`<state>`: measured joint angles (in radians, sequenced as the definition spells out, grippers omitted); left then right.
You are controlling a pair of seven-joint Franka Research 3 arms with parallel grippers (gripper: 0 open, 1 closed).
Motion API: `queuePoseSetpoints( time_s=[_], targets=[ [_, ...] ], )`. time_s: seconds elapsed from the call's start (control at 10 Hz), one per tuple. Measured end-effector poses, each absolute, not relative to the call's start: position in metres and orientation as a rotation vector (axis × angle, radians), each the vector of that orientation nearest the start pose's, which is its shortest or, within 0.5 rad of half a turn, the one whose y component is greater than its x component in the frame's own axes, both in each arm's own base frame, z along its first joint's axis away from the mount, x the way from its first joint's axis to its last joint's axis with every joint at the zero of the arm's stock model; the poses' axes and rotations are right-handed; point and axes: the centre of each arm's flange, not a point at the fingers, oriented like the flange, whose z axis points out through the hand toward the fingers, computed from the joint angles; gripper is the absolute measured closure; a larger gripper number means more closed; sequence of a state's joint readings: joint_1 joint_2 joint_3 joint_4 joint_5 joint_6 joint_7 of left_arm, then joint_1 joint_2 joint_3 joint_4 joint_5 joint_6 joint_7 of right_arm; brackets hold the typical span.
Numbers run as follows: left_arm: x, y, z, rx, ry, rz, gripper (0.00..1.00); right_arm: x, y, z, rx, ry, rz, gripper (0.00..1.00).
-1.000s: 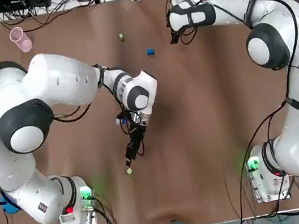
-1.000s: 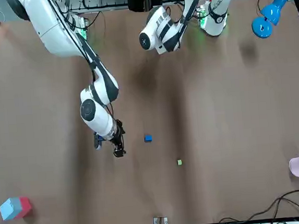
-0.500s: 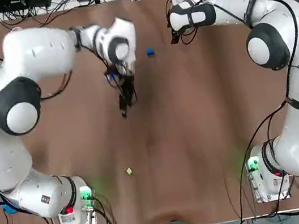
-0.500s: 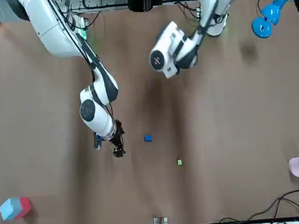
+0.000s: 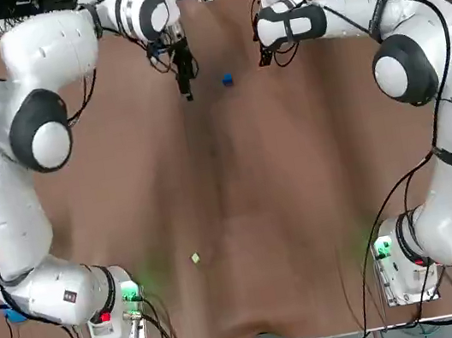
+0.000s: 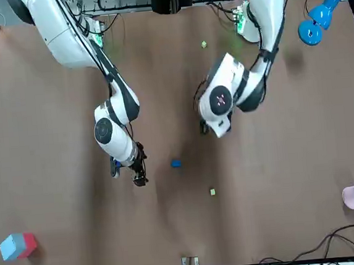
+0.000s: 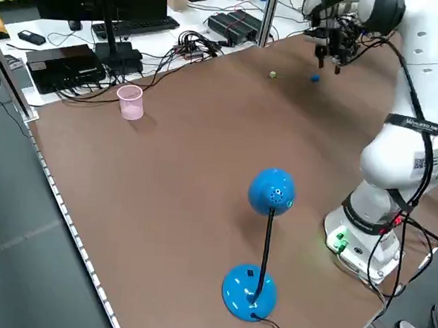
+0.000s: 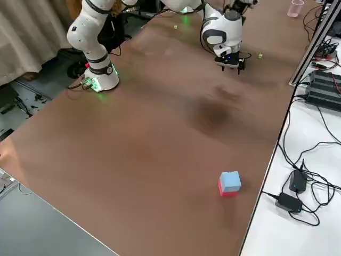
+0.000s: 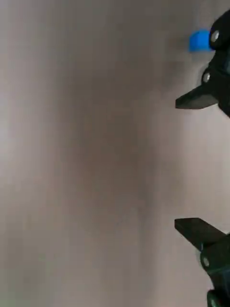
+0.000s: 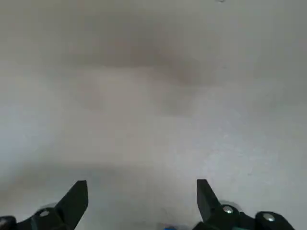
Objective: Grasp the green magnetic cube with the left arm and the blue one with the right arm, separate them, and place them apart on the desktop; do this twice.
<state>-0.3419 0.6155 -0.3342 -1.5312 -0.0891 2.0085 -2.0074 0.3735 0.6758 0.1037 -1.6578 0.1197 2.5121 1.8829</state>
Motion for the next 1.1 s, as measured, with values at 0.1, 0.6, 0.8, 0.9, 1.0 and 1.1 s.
queuePoseSetpoints(
  time_s=[0.1, 0.6, 0.8, 0.9, 1.0, 1.1],
  targets=[
    [0.577, -0.417, 0.289, -2.363, -2.108, 0.440, 0.00, 0.628, 0.312, 0.233, -2.120, 2.024, 0.099, 0.00],
    [0.602, -0.455, 0.215, -2.457, -2.378, 0.340, 0.01, 0.628, 0.312, 0.235, -2.139, 2.034, 0.118, 0.00],
    [0.593, -0.478, 0.191, -2.481, -2.339, 0.308, 0.04, 0.628, 0.313, 0.235, -2.141, 2.035, 0.120, 0.00],
    [0.590, -0.484, 0.184, -2.489, -2.329, 0.307, 0.04, 0.628, 0.313, 0.235, -2.142, 2.036, 0.121, 0.00],
    [0.591, -0.487, 0.180, -2.494, -2.328, 0.299, 0.05, 0.628, 0.313, 0.235, -2.142, 2.036, 0.121, 0.00],
    [0.592, -0.487, 0.176, -2.492, -2.329, 0.297, 0.05, 0.628, 0.313, 0.235, -2.142, 2.036, 0.121, 0.00]
  ],
)
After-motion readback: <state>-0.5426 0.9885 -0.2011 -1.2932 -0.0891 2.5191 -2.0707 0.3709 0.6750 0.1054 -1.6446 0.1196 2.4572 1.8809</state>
